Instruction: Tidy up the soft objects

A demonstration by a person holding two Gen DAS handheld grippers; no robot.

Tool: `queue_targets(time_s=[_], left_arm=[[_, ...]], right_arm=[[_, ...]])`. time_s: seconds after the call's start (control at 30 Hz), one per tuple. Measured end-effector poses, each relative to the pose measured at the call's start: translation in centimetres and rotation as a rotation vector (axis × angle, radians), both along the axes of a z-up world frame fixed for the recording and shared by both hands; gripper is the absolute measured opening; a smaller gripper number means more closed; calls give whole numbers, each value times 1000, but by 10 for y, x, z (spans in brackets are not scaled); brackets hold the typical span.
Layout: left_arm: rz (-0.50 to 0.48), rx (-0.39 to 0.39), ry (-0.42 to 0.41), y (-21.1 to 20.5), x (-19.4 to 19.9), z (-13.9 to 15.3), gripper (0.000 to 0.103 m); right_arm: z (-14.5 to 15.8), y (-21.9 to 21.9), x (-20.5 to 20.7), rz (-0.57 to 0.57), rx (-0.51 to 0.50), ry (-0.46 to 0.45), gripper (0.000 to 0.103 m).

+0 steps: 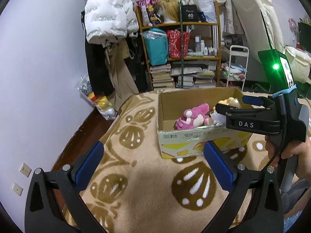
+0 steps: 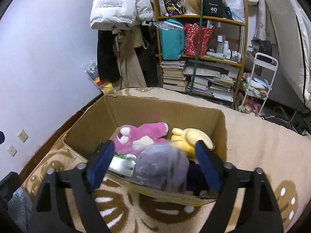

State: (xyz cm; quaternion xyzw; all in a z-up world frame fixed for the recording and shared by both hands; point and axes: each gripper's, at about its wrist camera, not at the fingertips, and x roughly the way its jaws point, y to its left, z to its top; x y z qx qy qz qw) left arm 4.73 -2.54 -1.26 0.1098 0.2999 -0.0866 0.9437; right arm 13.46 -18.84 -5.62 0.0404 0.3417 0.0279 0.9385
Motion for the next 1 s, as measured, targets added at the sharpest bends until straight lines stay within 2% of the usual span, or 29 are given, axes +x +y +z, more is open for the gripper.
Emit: queue_targets(time_s=[0.1,0.2,0.4,0.8,1.0], left_arm=[[-7,-13,-28,0,-5,5,101],[-3,-20,-42,2,-6,8,101],[6,-47,-88,7,-13,17,101],[5,-61,-105,10,-19,23,101],[9,-55,-111,11,-22,24,101]], right_arm=[[8,0,-6,-2,-7,-16,93],[17,0,-15,-5,-11,-45,101],[36,-5,-39,-38,-10,-69,103],[61,-22,-93,-101,4,-93,103],[68,-31,-104,-132,0,-107,103]])
